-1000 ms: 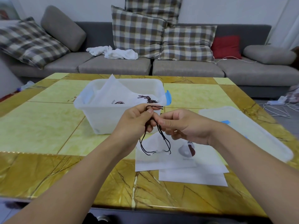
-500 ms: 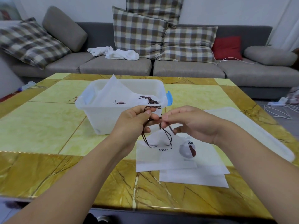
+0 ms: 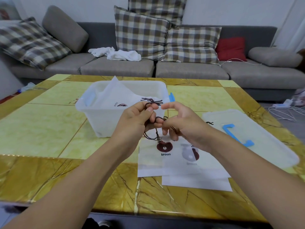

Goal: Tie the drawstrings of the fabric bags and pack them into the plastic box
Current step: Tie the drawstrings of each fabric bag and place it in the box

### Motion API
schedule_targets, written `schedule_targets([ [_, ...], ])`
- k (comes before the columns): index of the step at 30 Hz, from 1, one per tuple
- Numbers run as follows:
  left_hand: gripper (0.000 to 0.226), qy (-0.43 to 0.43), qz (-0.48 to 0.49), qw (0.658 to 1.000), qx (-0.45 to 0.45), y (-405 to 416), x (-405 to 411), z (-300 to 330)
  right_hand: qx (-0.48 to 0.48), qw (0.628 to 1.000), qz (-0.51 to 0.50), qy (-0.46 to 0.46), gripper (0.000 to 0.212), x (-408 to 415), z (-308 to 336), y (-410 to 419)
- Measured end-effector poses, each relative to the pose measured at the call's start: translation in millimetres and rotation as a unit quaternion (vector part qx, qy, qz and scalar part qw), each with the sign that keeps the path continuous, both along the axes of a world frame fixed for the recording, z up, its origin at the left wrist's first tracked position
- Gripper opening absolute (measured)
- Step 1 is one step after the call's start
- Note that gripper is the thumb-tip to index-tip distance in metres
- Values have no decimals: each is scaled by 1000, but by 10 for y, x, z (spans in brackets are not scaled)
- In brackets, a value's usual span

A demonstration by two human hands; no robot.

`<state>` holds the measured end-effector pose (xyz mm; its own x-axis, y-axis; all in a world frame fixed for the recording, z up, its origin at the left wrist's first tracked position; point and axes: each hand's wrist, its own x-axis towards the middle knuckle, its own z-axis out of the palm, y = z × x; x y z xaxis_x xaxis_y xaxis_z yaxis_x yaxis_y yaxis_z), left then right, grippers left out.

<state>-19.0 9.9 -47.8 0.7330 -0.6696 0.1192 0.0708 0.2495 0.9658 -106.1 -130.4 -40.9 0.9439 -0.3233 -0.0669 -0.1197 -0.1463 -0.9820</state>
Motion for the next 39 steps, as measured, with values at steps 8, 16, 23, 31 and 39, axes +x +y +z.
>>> schedule_targets([
  [8, 20, -84, 4, 996, -3, -6, -117, 46, 134, 982, 126, 32, 27, -40, 31, 16],
  [16, 22, -16, 90, 996, -11, 23, 4, 60, 291, 945, -77, -126, 20, 32, 55, -78],
  [23, 23, 106, 144, 981, 73, 256, 356, 88, 334, 928, -161, -36, 24, -67, -70, -579],
  [31, 32, -301, 94, 888, 336, 250, 270, -40, -261, 964, 48, 34, 25, -99, -95, -417],
  [39, 39, -522, 35, 723, 452, 340, 239, -4, -383, 915, 92, 91, 10, -139, -100, -401],
])
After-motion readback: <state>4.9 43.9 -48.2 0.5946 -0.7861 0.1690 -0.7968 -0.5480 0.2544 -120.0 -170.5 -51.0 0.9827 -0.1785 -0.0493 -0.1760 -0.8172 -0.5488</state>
